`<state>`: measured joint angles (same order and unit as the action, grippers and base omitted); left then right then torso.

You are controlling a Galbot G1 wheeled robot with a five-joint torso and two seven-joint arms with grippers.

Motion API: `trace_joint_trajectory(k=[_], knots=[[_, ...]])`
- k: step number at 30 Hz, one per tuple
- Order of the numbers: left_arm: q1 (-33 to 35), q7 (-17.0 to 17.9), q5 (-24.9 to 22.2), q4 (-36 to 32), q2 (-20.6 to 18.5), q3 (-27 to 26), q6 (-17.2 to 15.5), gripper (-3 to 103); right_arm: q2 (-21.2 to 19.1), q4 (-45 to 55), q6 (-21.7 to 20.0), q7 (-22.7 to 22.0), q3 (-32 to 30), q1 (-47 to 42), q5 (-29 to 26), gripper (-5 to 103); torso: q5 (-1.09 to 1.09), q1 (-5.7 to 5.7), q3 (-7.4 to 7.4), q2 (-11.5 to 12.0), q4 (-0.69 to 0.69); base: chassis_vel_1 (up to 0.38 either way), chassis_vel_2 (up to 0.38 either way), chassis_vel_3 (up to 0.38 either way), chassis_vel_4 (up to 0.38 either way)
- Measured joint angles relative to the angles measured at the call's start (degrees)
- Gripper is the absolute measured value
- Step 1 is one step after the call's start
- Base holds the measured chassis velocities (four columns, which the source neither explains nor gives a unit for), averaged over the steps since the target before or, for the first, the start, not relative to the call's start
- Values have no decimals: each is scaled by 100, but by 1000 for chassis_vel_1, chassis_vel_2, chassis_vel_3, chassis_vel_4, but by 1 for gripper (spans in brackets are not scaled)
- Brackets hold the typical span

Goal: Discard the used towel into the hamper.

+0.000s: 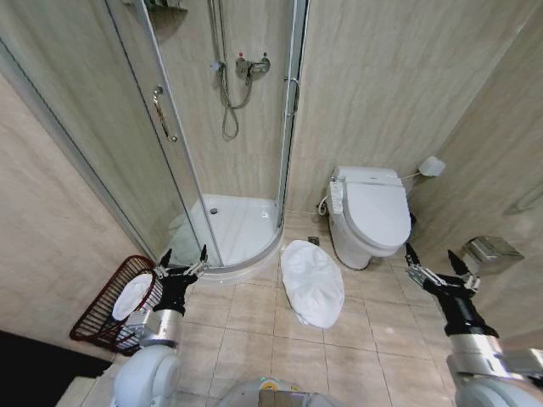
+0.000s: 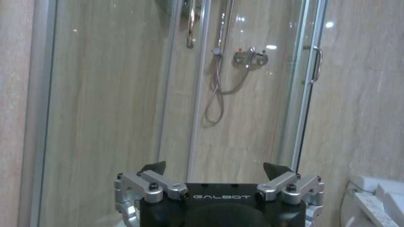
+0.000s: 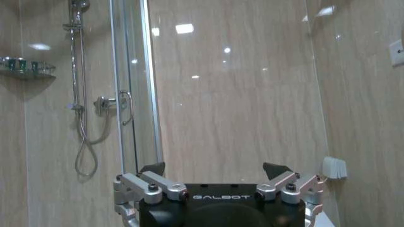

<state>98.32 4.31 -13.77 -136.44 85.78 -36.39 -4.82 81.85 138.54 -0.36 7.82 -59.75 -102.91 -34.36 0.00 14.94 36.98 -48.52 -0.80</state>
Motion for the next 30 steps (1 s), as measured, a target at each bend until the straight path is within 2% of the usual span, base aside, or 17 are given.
trace_joint_trajectory(k=[30], knots=[[0,0,0,0,0,0,0,100,0,0,0,0,0,0,0,100,0,-346,-444,791,0,0,0,0,0]])
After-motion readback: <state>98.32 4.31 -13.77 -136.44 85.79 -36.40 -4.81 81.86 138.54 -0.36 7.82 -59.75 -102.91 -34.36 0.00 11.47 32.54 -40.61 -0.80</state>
